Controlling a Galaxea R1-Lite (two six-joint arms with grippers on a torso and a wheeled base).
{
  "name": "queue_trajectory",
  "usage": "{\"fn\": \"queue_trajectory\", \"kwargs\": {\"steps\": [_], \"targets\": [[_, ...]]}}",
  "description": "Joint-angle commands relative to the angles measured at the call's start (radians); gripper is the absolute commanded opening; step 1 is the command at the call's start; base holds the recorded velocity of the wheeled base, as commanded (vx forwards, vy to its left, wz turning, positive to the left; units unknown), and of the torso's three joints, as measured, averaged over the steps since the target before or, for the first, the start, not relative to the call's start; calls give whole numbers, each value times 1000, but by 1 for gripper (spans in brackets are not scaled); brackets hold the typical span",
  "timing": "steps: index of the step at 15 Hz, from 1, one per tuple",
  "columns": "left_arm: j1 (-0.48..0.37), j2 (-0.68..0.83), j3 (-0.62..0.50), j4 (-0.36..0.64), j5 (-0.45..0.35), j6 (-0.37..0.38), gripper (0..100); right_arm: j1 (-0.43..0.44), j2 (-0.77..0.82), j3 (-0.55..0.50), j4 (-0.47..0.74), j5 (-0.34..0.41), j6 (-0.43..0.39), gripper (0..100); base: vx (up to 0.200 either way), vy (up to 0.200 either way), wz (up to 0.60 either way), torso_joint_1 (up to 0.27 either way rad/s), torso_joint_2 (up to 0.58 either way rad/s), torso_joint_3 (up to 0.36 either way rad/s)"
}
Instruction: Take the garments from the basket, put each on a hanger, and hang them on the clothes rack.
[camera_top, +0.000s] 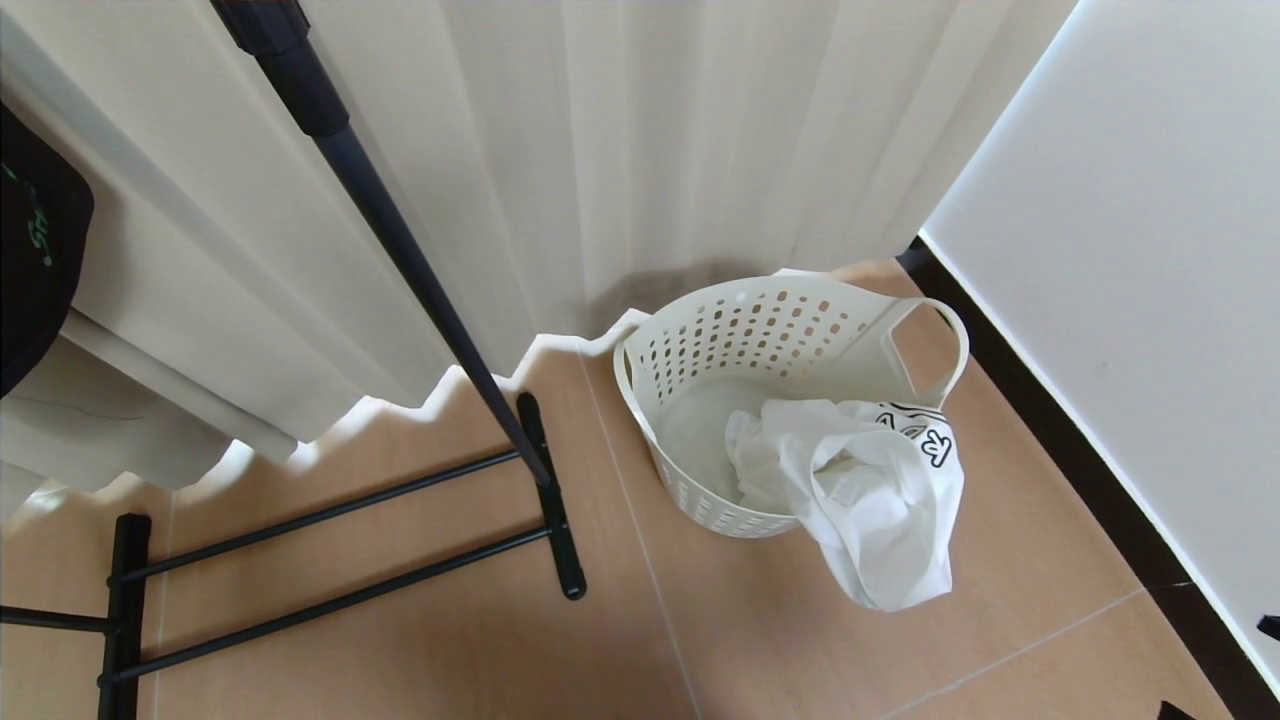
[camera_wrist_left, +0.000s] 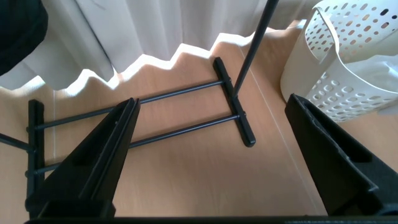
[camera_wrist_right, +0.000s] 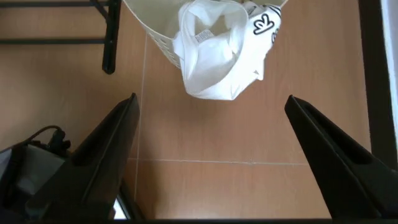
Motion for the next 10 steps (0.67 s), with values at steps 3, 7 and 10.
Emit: {"fn": "queue_trajectory", "kwargs": {"steps": [3, 7, 10], "targets": [[0, 1, 0, 0, 1, 0, 100, 90, 509, -282, -5, 12, -353, 100, 0, 0, 0, 0, 0, 0], [0, 0, 0, 0, -1, 0, 100, 126, 799, -434, -5, -41, -773, 100, 0, 0, 0, 0, 0, 0], [0, 0, 0, 0, 1, 0, 100, 202, 991, -548, -7, -213, -924, 100, 0, 0, 0, 0, 0, 0]]}}
